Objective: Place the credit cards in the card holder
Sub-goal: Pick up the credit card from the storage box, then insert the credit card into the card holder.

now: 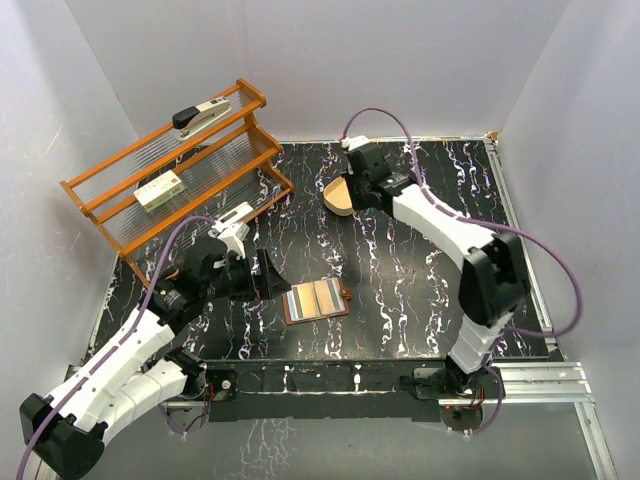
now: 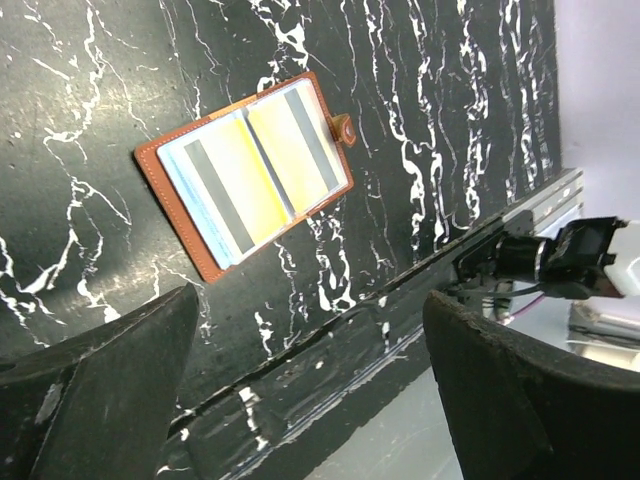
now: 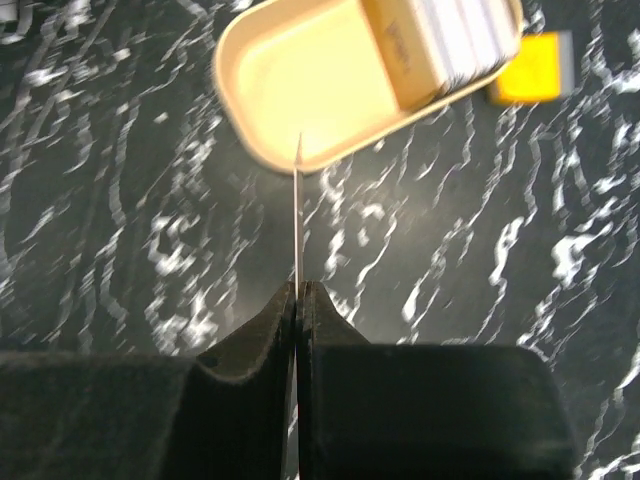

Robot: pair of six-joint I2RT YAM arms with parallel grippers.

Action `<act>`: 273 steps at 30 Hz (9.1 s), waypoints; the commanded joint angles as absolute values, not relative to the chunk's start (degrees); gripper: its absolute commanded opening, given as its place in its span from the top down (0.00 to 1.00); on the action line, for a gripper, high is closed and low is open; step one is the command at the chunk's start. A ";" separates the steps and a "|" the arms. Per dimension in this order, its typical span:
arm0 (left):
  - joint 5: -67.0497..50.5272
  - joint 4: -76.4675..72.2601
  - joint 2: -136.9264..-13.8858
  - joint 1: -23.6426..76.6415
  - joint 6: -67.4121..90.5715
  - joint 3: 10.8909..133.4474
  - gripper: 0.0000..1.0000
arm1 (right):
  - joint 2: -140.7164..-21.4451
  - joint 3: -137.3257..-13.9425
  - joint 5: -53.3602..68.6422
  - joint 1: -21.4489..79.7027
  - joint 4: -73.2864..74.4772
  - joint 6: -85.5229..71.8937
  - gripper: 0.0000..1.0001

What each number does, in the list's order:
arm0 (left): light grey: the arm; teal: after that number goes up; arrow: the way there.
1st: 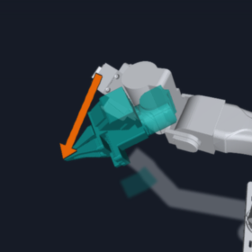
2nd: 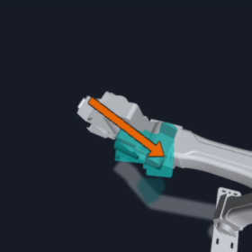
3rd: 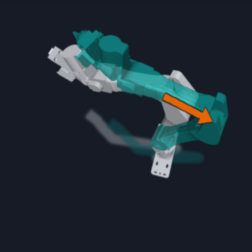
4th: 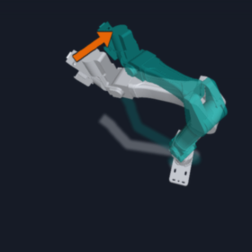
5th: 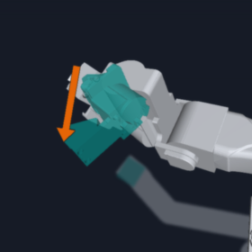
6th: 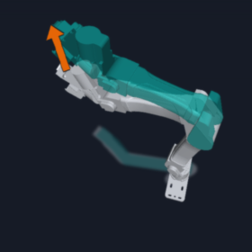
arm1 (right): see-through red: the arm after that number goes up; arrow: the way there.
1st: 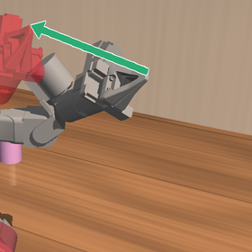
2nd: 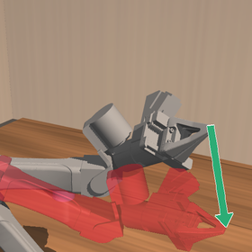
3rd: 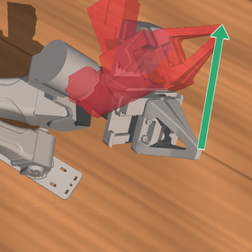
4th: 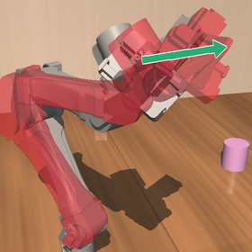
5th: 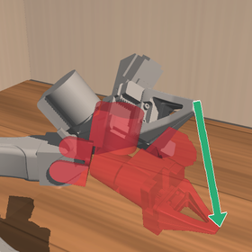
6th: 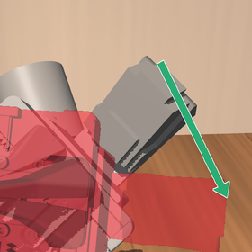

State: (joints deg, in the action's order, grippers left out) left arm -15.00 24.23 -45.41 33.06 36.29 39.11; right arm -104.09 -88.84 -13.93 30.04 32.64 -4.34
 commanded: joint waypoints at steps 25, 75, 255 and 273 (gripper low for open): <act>-31.62 -22.55 -44.61 33.09 70.84 31.83 0.47 | -57.68 -41.82 46.93 32.34 -17.22 -63.33 1.00; -18.60 3.37 -61.29 32.96 53.17 32.42 1.00 | -78.59 -48.76 6.61 38.98 18.32 -29.82 0.39; -24.93 -12.44 -83.05 27.24 47.25 29.30 0.57 | -83.77 -46.72 -2.13 47.89 13.53 -32.09 0.62; -22.50 -0.61 -75.66 27.33 44.15 33.55 0.46 | -83.41 -44.75 4.09 47.90 9.96 -33.99 0.55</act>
